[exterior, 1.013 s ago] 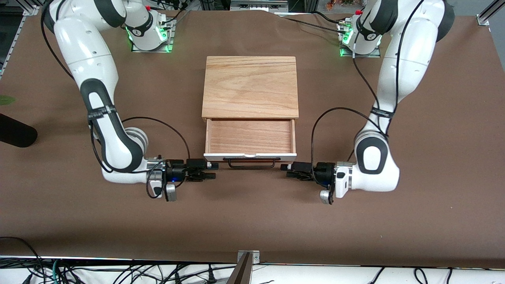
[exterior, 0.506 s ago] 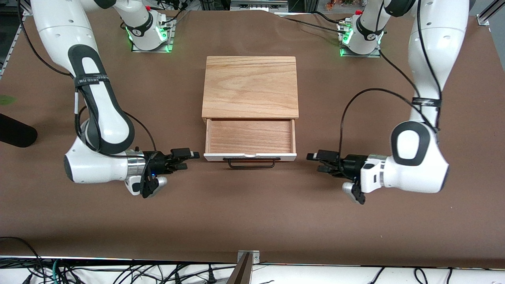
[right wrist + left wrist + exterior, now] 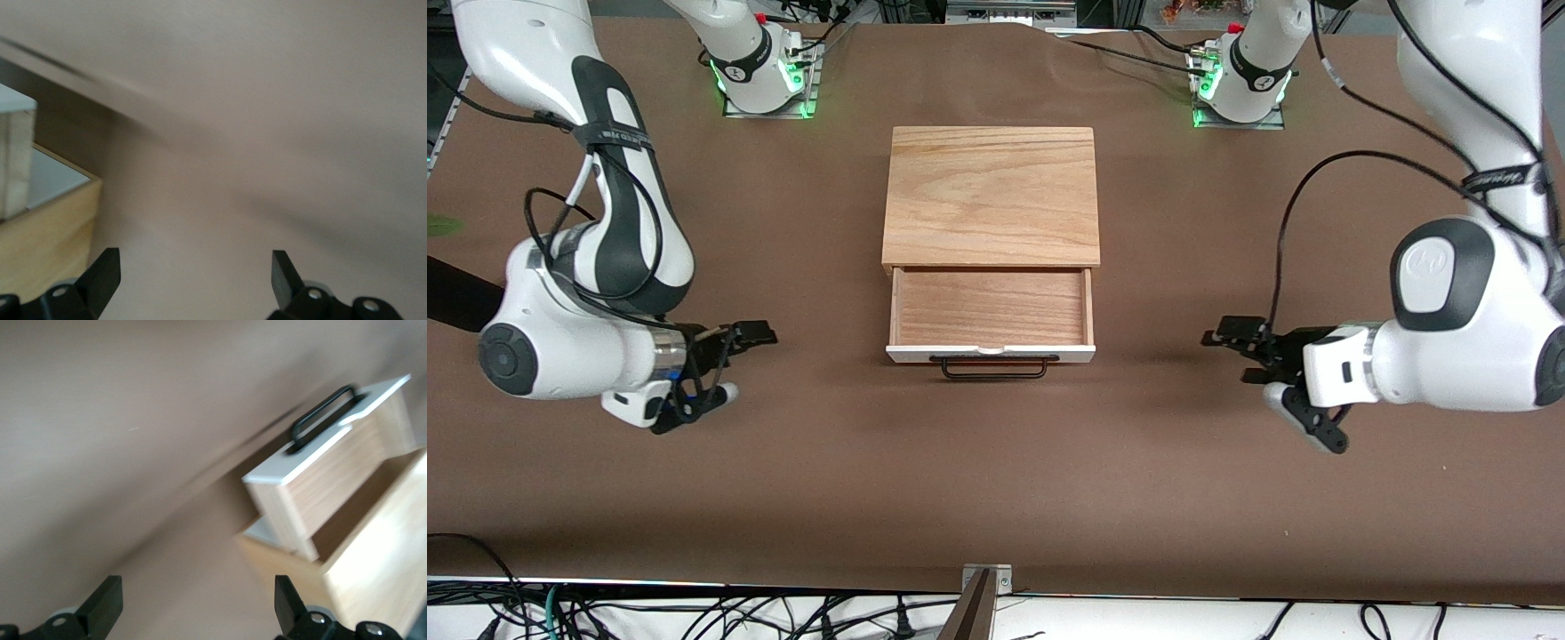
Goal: Pull top drawer with both arms simultaneously
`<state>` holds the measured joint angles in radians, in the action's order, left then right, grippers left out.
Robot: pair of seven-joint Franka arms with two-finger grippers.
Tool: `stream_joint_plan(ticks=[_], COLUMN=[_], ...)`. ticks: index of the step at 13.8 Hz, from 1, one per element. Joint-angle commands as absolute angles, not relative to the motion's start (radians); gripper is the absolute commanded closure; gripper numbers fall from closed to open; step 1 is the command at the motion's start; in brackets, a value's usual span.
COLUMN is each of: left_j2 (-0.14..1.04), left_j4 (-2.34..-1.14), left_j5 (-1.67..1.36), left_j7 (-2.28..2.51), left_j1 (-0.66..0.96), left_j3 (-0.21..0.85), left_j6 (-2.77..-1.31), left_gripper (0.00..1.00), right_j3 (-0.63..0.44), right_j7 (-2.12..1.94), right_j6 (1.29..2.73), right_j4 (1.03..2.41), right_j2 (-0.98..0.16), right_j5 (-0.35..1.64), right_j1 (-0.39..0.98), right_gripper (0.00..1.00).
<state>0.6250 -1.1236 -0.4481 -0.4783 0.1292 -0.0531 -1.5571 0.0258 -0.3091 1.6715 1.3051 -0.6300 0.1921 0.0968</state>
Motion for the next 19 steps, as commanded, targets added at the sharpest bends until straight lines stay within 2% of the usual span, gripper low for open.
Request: stream_joint_plan(ticks=[1,4,7,10,12,14,17,19], left_j2=[0.534,0.476,0.414,0.374,0.351,0.327,0.270,0.264], left_j4=[-1.144,-1.147,-1.147,-1.152,-1.152,-1.160,-1.236,-1.247], left_j5=[-0.304,-0.194,-0.068,-0.016,0.032,0.037,0.026,0.023], left_j7=[-0.469,-0.469,-0.469,-0.465,-0.416,-0.280,-0.164,-0.127], left_j1=[0.130,0.117,0.109,0.098,0.086,0.074,0.052,0.052], left_j3=[-0.054,-0.057,-0.057,-0.060,-0.060,-0.060,-0.057,-0.055], left_j6=[-1.543,-1.543,-1.543,-1.517,-1.476,-1.433,-1.414,-1.387], left_gripper=[0.00,0.00,0.00,0.00,0.00,0.00,0.00,0.00], right_j3=[-0.038,-0.128,-0.155,-0.154,-0.155,-0.155,-0.153,-0.150], right_j7=[-0.298,-0.293,-0.301,-0.292,-0.252,-0.163,-0.115,-0.080], right_j6=[1.641,1.638,1.634,1.504,1.427,1.349,1.356,1.469], right_j4=[1.318,1.269,1.162,1.132,1.172,1.173,1.224,1.410], right_j2=[-0.594,-0.581,-0.580,-0.522,-0.447,-0.439,-0.414,-0.306], right_j5=[0.141,0.112,0.071,0.040,0.049,0.052,0.046,0.037], right_j1=[0.101,0.109,0.100,0.101,0.103,0.104,0.115,0.118], right_gripper=[0.00,0.00,0.00,0.00,0.00,0.00,0.00,0.00])
